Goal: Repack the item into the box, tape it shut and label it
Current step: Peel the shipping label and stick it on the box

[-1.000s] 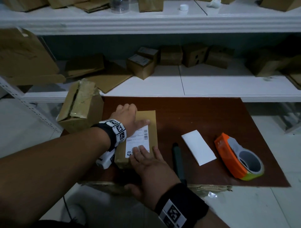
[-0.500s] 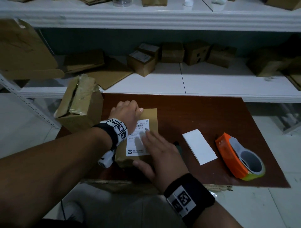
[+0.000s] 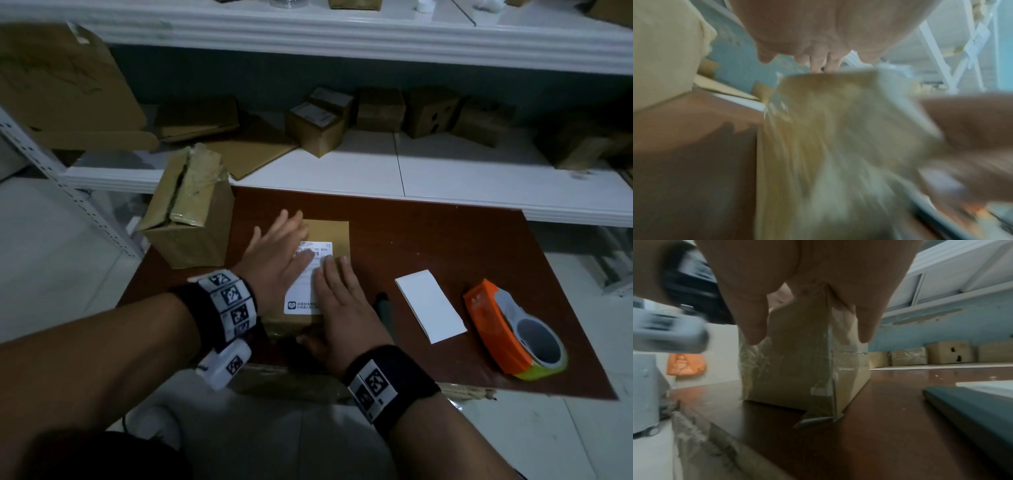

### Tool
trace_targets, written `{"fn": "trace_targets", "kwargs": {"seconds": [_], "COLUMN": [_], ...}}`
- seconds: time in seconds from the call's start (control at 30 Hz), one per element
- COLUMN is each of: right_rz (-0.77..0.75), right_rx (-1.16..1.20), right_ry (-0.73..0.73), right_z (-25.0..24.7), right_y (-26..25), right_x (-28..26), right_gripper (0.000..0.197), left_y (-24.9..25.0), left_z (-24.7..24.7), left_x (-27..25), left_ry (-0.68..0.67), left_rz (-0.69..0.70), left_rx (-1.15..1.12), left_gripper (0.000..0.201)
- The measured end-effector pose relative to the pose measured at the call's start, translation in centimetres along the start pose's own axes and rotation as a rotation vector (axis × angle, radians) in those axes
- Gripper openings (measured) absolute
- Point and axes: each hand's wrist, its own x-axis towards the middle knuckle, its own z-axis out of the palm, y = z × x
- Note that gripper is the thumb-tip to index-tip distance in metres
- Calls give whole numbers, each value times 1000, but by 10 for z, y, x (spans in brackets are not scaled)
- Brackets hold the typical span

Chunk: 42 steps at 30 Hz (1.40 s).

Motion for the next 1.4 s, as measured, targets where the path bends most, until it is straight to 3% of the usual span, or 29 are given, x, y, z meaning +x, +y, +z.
{"fn": "trace_targets", "kwargs": {"seconds": [0.07, 0.13, 0.3, 0.47, 0.6, 0.8, 1.13, 1.4], "right_rz": [28, 65, 179, 189, 209, 229, 219, 310], "right_rx": [23, -8, -73, -82, -71, -114, -206, -108], "right_ry": [2, 12, -9, -45, -57, -68, -264, -257], "right_z": [0, 3, 5, 3, 4, 4, -17, -16], "right_y": [-2, -3, -10, -11, -13, -19, -26, -31], "right_x": [0, 0, -3, -4, -4, -16, -55, -47], "right_gripper": [105, 105, 97, 87, 86, 68, 63, 67], "left_y": [1, -2, 2, 18, 20, 22, 26, 14], "left_z": [10, 19, 22, 19, 20, 18, 9, -13], "left_x": [-11, -14, -15, -20, -23, -23, -23, -28], "left_ry": [-129, -170, -127, -110, -77, -184, -288, -357], "left_rz": [-21, -14, 25, -54, -159, -252, -256, -206], "left_rx": [76, 208, 407, 506, 476, 312, 215, 61], "left_gripper": [64, 65, 66, 68, 75, 74, 74, 88]}}
